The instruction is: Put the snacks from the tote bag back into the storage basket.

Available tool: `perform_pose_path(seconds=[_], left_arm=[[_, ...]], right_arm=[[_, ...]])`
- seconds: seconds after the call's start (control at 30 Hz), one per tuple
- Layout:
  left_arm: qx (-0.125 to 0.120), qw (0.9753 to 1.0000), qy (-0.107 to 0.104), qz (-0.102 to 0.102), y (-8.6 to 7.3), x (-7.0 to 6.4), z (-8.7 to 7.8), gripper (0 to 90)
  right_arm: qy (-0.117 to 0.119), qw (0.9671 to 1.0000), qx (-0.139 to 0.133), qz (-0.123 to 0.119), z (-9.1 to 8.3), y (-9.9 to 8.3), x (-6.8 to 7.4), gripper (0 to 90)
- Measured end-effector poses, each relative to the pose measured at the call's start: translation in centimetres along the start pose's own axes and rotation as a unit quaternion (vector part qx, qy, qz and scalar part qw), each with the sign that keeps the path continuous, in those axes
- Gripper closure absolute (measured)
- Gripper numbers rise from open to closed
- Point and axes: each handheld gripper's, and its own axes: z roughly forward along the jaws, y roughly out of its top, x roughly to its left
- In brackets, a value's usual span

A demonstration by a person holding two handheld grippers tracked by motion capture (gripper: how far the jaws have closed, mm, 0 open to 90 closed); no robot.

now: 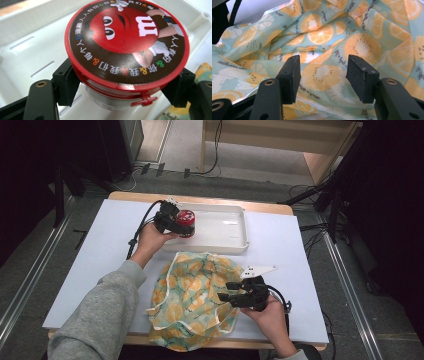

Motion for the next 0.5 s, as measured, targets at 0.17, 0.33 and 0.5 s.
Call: perform_pose_path(seconds=[0.17,0.33,0.5], left_arm=[[0.004,0.9999,0.011,-0.004,-0.2,0.3,0.8,26.0],[0.010,0.9998,0.013,-0.006,-0.5,0.4,1.2,26.0],[0.020,0.9996,0.017,-0.012,-0.8,0.6,1.5,26.0]], right_arm=[[-0.001,1.0000,-0.001,-0.001,-0.1,0.0,-0.1,46.2],[-0.002,1.0000,0.000,0.002,-0.2,-0.1,-0.1,46.2],[-0.002,1.0000,0.000,0.002,-0.2,-0.1,-0.1,46.2]])
